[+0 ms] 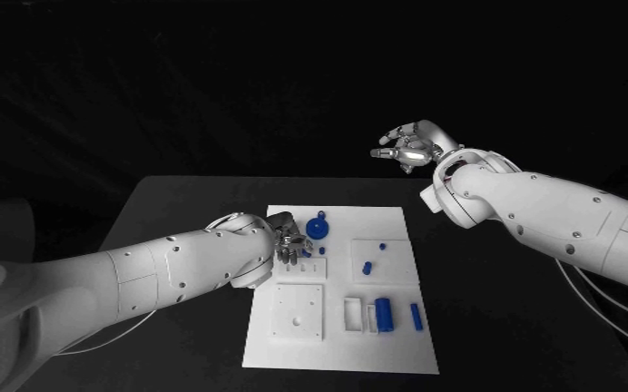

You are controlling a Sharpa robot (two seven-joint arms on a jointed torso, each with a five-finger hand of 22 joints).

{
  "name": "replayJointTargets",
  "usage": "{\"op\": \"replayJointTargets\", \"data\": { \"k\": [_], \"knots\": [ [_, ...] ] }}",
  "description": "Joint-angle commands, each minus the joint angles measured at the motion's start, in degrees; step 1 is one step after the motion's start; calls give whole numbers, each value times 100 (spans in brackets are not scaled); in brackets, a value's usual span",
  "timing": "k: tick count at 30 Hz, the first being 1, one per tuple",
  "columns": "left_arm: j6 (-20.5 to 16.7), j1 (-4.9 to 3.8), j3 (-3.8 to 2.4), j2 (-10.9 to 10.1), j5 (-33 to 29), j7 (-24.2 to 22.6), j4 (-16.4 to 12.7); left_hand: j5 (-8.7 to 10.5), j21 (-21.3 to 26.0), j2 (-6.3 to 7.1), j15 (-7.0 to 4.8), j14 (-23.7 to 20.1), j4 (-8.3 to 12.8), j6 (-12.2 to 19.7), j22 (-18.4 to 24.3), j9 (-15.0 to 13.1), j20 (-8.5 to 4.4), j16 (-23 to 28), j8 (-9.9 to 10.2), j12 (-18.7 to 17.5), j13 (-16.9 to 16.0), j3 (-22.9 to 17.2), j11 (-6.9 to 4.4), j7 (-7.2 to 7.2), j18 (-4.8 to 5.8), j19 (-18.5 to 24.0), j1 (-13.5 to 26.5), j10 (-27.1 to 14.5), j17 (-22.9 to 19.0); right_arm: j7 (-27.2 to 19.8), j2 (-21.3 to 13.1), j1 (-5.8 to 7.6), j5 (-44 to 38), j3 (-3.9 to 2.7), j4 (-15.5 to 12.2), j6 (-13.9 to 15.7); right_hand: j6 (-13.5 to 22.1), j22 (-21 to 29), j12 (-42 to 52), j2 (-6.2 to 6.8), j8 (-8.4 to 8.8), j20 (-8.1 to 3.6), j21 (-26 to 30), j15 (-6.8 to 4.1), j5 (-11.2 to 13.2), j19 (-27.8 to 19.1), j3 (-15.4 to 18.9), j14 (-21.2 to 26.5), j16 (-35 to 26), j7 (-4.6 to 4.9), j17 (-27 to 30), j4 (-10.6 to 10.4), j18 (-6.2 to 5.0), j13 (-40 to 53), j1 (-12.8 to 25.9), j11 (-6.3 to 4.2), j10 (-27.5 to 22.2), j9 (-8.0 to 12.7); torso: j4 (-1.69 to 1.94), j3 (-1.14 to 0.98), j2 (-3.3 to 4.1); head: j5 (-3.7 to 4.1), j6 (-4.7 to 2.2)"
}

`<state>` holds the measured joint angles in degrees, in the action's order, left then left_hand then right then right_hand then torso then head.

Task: Assemble the parts on the task board

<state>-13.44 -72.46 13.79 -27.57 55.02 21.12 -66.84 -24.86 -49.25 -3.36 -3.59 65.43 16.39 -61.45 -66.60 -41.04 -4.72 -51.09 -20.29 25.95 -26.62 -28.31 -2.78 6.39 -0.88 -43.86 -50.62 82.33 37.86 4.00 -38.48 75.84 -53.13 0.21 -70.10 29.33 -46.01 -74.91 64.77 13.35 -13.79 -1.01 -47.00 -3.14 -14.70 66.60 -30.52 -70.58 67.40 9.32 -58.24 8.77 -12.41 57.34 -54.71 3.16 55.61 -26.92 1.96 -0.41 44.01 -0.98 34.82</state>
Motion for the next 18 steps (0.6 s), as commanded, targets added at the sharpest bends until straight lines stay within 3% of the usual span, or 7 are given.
{"op": "replayJointTargets", "data": {
  "k": [1, 4, 7, 8, 9, 13, 18],
  "knots": [
    [-190, 31, -3, 23, 56, -3, -27, -87, -62, -26, -40, 94, 18, -492, -37, -18, -451, -99, 36, 112, -97, 35, -97, -438, -9, -101, -59, 71, 19, -20, 10, 2, 37, -4, 0, -34, 30, -81, -36, -40, -20, 5, 33, -21, -21, -50, 34, 26, -28, 21, 10, -7, -259, -13, -15, -18, 36, -3, -6, -2, -1, -9, 23],
    [-142, 79, -4, 8, 26, 1, -74, -99, -132, -21, -85, 138, 19, -516, -87, -26, -499, -179, 62, 213, -189, 50, -120, -451, -27, -202, -62, 84, 20, -13, 33, 2, 37, -4, 19, -57, 31, -81, -38, -41, -20, 5, 34, -21, -22, -50, 35, 26, -29, 21, 11, -8, -259, -19, -14, -17, 37, -3, -9, 1, 5, -21, 44],
    [-139, 90, -4, -5, 10, 11, -92, -96, -387, -22, -197, 290, 19, -528, -215, -35, -617, -346, 91, 372, -302, 91, -159, -468, -110, -522, -86, 146, 57, -10, 39, 2, 37, -4, 26, -62, 31, -81, -39, -43, -20, 5, 34, -21, -22, -50, 36, 26, -29, 21, 12, -9, -259, -22, -13, -17, 38, -3, -10, 1, 6, -23, 45],
    [-117, 93, -5, -9, 10, 18, -94, -97, -683, -28, -362, 508, 21, -518, -358, -24, -745, -659, 131, 568, -438, 130, -202, -479, -206, -851, -139, 222, 207, -11, 40, 2, 37, -4, 27, -64, 31, -81, -39, -44, -20, 6, 34, -21, -23, -49, 36, 25, -29, 21, 13, -9, -259, -24, -13, -18, 38, -3, -11, 1, 4, -25, 54],
    [-114, 93, -5, -12, 10, 23, -96, -100, -753, -31, -405, 528, 20, -512, -398, -14, -777, -744, 152, 657, -504, 135, -217, -485, -229, -913, -152, 248, 253, -11, 41, 2, 37, -4, 28, -65, 32, -81, -39, -44, -20, 6, 35, -21, -23, -49, 36, 25, -29, 21, 13, -9, -259, -25, -13, -18, 38, -3, -11, 0, 4, -26, 63],
    [-5, 104, -5, -27, 42, 79, -123, -72, -1267, -27, -717, 655, 9, -530, -694, 47, -992, -1524, 270, 1581, -1182, 170, -269, -539, -370, -1340, -187, 213, 686, -8, 52, 1, 37, -4, 40, -83, 33, -81, -40, -49, -20, 6, 35, -21, -26, -48, 37, 24, -29, 21, 14, -10, -259, -33, -14, -18, 40, -2, -11, -3, 4, -29, 70],
    [118, 115, -5, -40, 103, 159, -155, -26, -1610, -65, -821, 775, 20, -514, -876, 56, -1120, -2071, 350, 2355, -1680, 138, -305, -574, -480, -1621, -223, 88, 960, -1, 77, 1, 37, -4, 66, -110, 33, -82, -40, -55, -20, 6, 36, -22, -32, -46, 39, 21, -28, 21, 16, -11, -259, -44, -15, -18, 45, -2, -12, -5, 6, -36, 97]
  ]
}}
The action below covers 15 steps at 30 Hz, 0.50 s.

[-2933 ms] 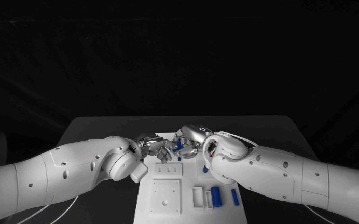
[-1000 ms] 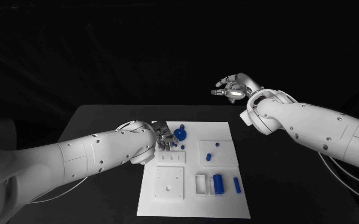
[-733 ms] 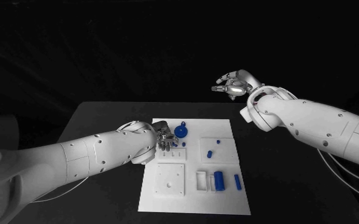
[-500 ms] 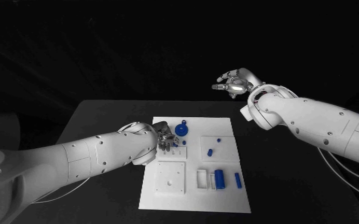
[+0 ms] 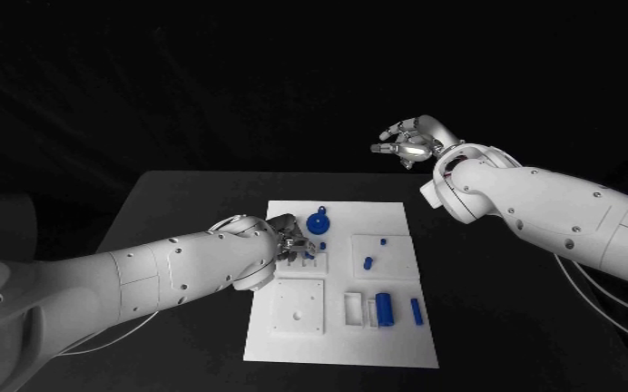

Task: Assemble the parts on the task board

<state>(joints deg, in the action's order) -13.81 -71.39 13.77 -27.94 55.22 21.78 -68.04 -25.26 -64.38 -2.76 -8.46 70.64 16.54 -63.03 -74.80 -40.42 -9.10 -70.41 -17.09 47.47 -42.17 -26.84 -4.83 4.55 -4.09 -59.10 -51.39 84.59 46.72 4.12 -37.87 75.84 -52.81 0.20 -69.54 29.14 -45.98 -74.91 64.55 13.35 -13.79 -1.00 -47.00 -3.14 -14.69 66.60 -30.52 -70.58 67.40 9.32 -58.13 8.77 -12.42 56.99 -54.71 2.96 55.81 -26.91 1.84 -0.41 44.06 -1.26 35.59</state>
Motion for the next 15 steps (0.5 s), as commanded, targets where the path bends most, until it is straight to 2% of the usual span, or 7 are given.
{"op": "replayJointTargets", "data": {
  "k": [1, 8, 15],
  "knots": [
    [160, 9, -3, -6, 85, 103, -43, 12, -114, -125, -337, 245, 7, -357, -67, -9, -682, -168, 34, 262, -158, -15, -102, -392, -169, -100, -142, -174, 89, -11, 21, 1, 6, -3, 15, -99, 30, -82, -18, -58, -20, 5, 36, -22, -34, -45, 40, 20, -28, 21, 6, -12, -258, -12, -14, 2, 26, -3, 1, -5, 1, -9, 27],
    [67, 22, -3, -27, 191, 143, -60, -155, -191, -86, -354, 240, 10, -406, -101, -25, -681, -275, 32, 457, -236, -40, -117, -407, -204, -122, -132, -248, 138, -8, 47, 0, 6, -3, 37, -112, 30, -83, -16, -65, -21, 5, 36, -22, -42, -41, 44, 16, -26, 20, 8, -14, -258, -24, -12, 2, 32, -3, 7, -9, -2, -18, 43],
    [30, 28, -4, -28, 222, 186, -37, -195, -223, -73, -360, 247, 10, -423, -110, -29, -680, -315, 31, 514, -251, -42, -123, -413, -215, -131, -125, -256, 153, -7, 61, -1, 8, -3, 59, -125, 29, -84, -13, -75, -22, 5, 37, -23, -57, -36, 50, 12, -23, 19, 10, -17, -258, -40, -8, 1, 39, -3, 0, -5, -3, -28, 46]
  ]
}}
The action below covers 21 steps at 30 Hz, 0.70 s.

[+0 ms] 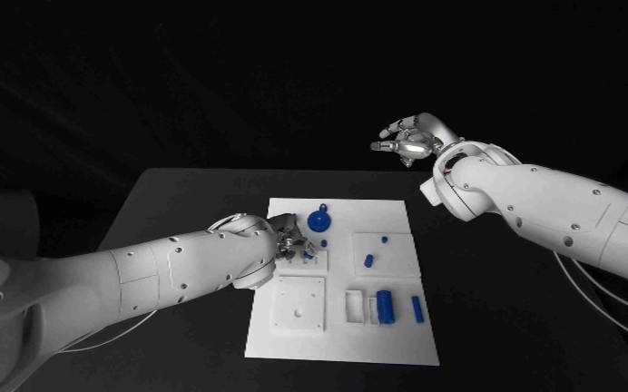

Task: Assemble the parts on the task board

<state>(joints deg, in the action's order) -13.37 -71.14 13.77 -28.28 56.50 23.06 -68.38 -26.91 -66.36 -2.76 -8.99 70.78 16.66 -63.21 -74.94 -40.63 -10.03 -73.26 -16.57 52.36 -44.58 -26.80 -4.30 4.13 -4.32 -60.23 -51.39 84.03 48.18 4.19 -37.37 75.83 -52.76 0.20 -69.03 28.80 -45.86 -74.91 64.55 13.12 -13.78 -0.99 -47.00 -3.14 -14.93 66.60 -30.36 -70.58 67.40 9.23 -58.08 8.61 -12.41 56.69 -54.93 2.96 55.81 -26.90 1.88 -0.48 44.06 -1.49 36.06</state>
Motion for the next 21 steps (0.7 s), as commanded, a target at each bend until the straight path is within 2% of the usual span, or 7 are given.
{"op": "replayJointTargets", "data": {
  "k": [1, 10, 21],
  "knots": [
    [-16, 7, -4, 8, 100, 63, 4, -35, -29, -71, -307, 234, -1, -407, -97, -9, -588, -35, -20, 32, -11, -47, -177, -371, -193, -19, -124, -200, 9, -15, 13, -1, 3, -3, 15, -93, 18, -84, -12, -53, -22, 4, 37, -23, -35, -36, 35, 11, -23, 28, 6, -1, -259, -12, 16, 1, 40, -3, -5, 1, -2, -7, 0],
    [31, 78, -4, 23, 101, 89, 59, -62, -67, -61, -314, 240, -1, -425, -106, -12, -586, -77, -20, 91, -24, -50, -183, -378, -202, -24, -121, -207, 25, -9, 11, -2, 11, -3, 25, -108, 18, -85, -8, -60, -22, 4, 37, -24, -48, -30, 44, 5, -20, 28, 8, -6, -259, -28, 25, 0, 46, -3, -4, 9, 1, -5, 18],
    [44, 83, -4, 11, 133, 86, 111, -84, -85, -61, -315, 237, -4, -434, -109, -13, -583, -95, -19, 119, -27, -50, -184, -379, -205, -19, -106, -215, 31, -5, 22, -8, 13, -3, 45, -126, 19, -85, -5, -64, -22, 3, 37, -25, -54, -27, 48, 3, -19, 28, 9, -8, -259, -36, 28, 0, 49, -2, 0, 12, -1, 5, 31]
  ]
}}
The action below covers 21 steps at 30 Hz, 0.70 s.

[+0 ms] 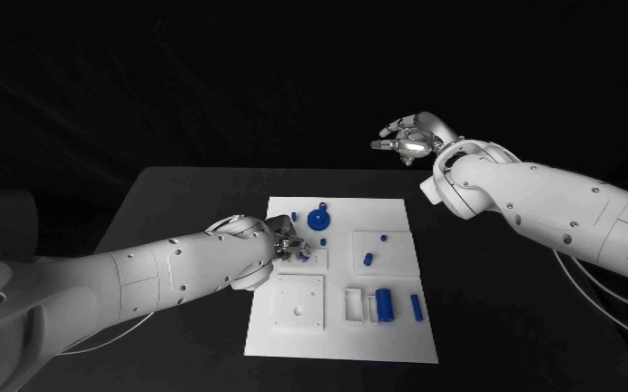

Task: Assemble the parts on the task board

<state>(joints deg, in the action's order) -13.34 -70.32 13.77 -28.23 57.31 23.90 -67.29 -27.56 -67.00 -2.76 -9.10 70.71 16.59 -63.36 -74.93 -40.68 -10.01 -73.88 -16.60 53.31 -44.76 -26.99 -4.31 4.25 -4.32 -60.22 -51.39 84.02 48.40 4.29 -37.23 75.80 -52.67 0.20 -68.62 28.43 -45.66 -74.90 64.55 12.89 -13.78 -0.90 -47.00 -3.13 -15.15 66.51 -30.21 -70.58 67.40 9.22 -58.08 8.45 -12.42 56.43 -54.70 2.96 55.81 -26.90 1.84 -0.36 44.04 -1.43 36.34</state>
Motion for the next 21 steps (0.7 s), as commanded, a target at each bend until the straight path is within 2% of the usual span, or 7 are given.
{"op": "replayJointTargets", "data": {
  "k": [1, 13, 21],
  "knots": [
    [36, 0, -4, 3, 52, 2, 4, -21, -23, -61, -304, 244, 3, -419, -110, -8, -584, -34, -16, 26, -9, -31, -184, -392, -206, -20, -105, -215, 8, -15, 10, -5, 4, -3, 6, -89, -1, -85, -5, -41, -23, -6, 37, -25, -32, -18, 33, 3, -18, 28, 10, 8, -258, -11, 5, 0, 49, -3, 5, 1, 0, -1, 3],
    [126, 4, -4, 5, 54, 3, 29, -26, -30, -62, -304, 241, 2, -420, -111, -8, -582, -41, -14, 37, -9, -31, -183, -392, -206, -16, -97, -220, 10, -18, 18, -16, 13, -3, 19, -105, 0, -85, -2, -46, -23, -6, 39, -25, -39, -15, 38, 1, -18, 28, 12, 4, -258, -20, 12, -1, 51, -2, 0, -1, -1, -16, 25],
    [179, 69, -4, 34, 57, 10, 79, -24, -34, -59, -303, 238, 3, -420, -112, -7, -580, -44, -12, 43, -9, -30, -183, -391, -206, -12, -91, -223, 10, -16, 16, -24, 14, -3, 27, -116, 0, -85, 0, -47, -23, -6, 40, -25, -44, -15, 41, 0, -17, 28, 13, 3, -258, -26, 15, -1, 51, -2, -3, -4, 2, -16, 35]
  ]
}}
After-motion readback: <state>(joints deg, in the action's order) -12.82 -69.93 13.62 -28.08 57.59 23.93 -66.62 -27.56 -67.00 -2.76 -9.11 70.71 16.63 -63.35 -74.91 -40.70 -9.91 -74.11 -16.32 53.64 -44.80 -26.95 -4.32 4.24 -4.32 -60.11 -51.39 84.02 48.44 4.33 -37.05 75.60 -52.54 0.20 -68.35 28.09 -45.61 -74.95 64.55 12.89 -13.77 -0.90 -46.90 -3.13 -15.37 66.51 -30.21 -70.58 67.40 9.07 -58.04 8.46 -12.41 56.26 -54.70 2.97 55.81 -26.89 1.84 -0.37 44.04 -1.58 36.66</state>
